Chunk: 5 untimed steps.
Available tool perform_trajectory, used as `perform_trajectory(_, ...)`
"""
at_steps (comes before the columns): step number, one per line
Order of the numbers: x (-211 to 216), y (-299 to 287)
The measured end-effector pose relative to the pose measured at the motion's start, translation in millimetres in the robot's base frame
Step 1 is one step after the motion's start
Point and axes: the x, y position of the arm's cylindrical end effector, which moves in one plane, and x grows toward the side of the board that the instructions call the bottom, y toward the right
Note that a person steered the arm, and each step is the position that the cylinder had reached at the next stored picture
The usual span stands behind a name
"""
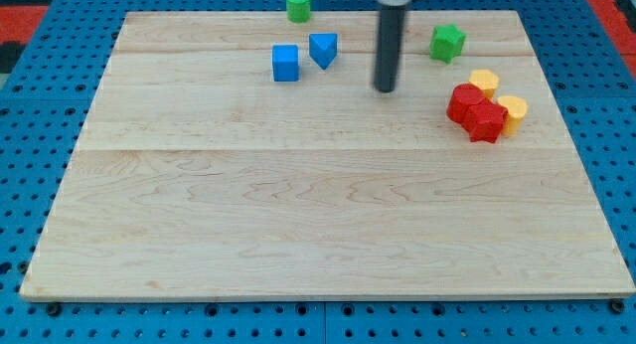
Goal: Put the green star to the right of the blue triangle
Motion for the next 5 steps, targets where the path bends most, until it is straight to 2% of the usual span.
perform_trajectory(1, -20.3, 73.2)
perform_trajectory(2, -43.8, 113.4)
perform_trajectory(4, -106.6, 60.4)
perform_trajectory(5, -112.5, -1.1)
